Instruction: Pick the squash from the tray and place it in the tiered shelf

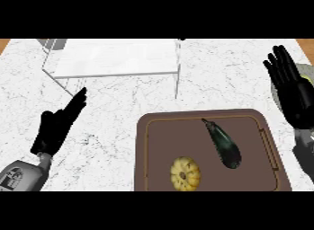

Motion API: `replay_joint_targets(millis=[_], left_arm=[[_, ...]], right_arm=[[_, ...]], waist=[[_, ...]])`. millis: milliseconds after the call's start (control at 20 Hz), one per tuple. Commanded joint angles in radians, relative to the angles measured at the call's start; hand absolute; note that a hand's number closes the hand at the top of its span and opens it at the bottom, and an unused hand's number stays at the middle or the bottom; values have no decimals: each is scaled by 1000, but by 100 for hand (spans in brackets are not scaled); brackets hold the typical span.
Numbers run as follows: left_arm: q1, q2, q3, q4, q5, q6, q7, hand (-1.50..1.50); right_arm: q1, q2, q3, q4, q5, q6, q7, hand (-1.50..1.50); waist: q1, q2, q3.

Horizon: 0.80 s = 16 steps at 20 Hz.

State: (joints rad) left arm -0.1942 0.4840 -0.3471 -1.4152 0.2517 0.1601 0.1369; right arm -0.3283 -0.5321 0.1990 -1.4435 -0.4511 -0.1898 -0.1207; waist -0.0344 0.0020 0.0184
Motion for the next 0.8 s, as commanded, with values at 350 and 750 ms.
replay_joint_targets(millis=[350, 750], left_arm=[[-15, -89, 143, -76, 11, 197, -76, 0], [38, -101, 169, -141, -3, 234, -60, 0]], right_arm=[[-144, 88, 472, -128, 432, -89, 314, -150], [-311, 132, 541, -375, 274, 222, 577, -150]], waist=[[80, -15, -24], [37, -10, -20]])
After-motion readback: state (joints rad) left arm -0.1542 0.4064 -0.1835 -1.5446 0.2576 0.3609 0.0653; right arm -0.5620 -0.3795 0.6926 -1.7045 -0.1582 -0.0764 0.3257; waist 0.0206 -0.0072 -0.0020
